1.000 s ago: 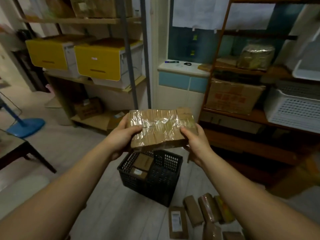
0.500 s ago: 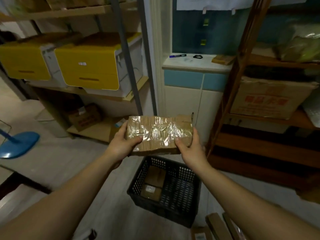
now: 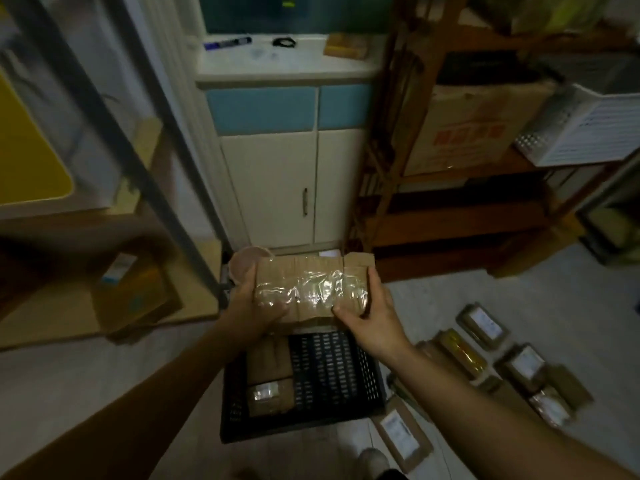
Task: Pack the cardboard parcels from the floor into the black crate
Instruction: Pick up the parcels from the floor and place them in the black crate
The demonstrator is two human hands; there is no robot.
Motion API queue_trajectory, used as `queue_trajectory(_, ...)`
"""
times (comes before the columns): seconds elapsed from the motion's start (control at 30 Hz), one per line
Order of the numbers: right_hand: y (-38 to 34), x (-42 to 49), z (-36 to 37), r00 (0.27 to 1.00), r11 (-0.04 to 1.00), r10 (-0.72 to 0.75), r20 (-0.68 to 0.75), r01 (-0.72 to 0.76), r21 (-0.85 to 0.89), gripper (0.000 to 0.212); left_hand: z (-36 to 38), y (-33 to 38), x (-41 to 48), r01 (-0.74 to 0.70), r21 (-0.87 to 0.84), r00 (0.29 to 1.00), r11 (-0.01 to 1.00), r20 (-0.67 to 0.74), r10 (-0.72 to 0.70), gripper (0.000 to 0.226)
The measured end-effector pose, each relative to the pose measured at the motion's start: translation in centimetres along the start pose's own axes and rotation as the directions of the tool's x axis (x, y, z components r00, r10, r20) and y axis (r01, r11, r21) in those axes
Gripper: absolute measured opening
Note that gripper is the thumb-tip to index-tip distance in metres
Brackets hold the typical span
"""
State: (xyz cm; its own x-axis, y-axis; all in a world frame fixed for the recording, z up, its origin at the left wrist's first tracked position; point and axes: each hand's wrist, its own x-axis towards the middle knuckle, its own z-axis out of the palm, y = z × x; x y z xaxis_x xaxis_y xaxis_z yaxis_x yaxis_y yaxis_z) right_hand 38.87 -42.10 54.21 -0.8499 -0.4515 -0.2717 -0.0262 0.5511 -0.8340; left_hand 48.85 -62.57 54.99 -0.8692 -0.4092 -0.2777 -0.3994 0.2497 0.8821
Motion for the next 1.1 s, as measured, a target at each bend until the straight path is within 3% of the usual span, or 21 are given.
queue_trajectory(0.1,3.5,3.4,2.5,0.998,0.998,0.056,0.011,-0.055,-0.018,0.097,1.7,-4.8,3.1,-0.037,-0.015,0.997,0.999,0.074,0.038,0.074)
queue_trajectory(0.27,14.1,9.7,8.4,0.993,0.993,0.106,0.046,-0.104,-0.053,0.095,6.3,-16.1,8.5,0.044,-0.046,0.994,0.998,0.106,-0.039,0.113)
queue_trajectory(0.5,31.2,17.7,16.7,0.991,0.993,0.117,0.069,-0.115,-0.034,0.093,15.5,-35.9,16.1,0.015,0.016,0.992,1.000,0.126,-0.017,0.138)
queue_trajectory(0.67,41.3,20.9,22.2,0.996,0.996,0.080,0.035,-0.078,-0.044,0.094,19.8,-44.3,19.6,-0.020,0.361,0.998,0.933,0.056,0.000,0.125)
queue_trajectory(0.83,45.7,24.1,24.7,0.996,0.996,0.064,0.064,-0.060,-0.068,0.091,21.6,-48.4,22.6,-0.047,0.608,0.998,0.792,0.059,0.013,0.118)
queue_trajectory(0.97,45.8,26.0,24.4,0.992,0.992,0.114,0.060,-0.110,-0.054,0.094,22.4,-48.7,24.5,0.045,0.547,0.980,0.836,0.137,-0.142,0.125)
queue_trajectory(1.1,47.1,27.3,25.1,0.970,0.974,0.227,0.083,-0.224,-0.044,0.103,25.2,-49.6,25.4,0.129,0.577,0.979,0.806,0.055,-0.196,0.121)
